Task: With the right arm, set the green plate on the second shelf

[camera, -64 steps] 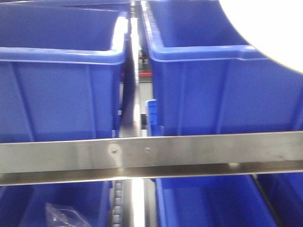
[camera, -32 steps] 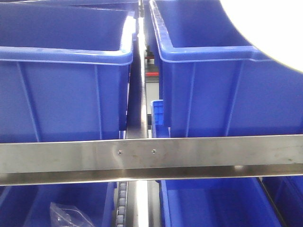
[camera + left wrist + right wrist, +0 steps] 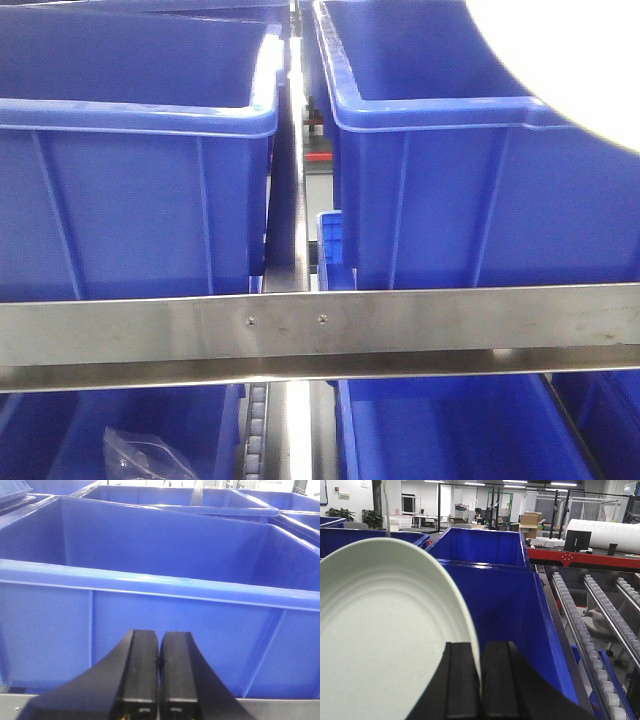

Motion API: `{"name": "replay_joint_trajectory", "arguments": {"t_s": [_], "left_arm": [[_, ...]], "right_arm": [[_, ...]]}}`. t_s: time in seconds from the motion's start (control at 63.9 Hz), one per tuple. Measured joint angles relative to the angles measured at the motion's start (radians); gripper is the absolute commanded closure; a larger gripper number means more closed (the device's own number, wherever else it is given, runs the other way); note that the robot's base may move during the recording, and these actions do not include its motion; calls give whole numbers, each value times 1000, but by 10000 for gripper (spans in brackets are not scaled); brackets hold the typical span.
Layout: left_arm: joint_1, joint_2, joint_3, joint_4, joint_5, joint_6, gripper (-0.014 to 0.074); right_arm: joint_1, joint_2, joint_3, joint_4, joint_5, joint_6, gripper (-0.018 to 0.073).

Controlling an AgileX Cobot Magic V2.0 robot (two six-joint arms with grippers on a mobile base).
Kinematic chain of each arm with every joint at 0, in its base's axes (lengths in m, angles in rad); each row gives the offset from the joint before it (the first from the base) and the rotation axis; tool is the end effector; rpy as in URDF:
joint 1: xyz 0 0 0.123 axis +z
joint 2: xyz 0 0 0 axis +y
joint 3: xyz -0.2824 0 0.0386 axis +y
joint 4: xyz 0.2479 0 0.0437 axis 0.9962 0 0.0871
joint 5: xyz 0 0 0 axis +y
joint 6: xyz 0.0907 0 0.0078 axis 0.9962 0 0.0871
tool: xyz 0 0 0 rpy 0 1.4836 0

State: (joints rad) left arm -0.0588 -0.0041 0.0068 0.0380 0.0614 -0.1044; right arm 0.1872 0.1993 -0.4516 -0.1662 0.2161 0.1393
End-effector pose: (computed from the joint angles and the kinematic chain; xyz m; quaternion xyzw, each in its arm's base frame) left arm 0.0564 -0.0031 0.2055 -0.0035 0.6989 -0.0440 0.7139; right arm 0.0500 0.0062 0.3323 -0.0561 0.6587 0.0498 0.7486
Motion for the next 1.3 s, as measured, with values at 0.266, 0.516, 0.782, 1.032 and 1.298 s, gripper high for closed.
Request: {"name": "replay_joint_trajectory", "arguments": {"t_s": [0.266,0.516,0.782,1.032,1.298], "left_arm": [[0,0,0,0,0,0,465],[0,0,0,0,0,0,465],[0,0,0,0,0,0,465],[0,0,0,0,0,0,465],[0,0,0,0,0,0,465]], "right_arm": [[0,97,0,-2,-216,0,533],[-24,501,-123,28,-368,0,533],[-150,877,-358,42,-426,0,450],[-150,1090,-484,47,-429,4,256],[-140,1057,-491,49,-315,8,307]]}}
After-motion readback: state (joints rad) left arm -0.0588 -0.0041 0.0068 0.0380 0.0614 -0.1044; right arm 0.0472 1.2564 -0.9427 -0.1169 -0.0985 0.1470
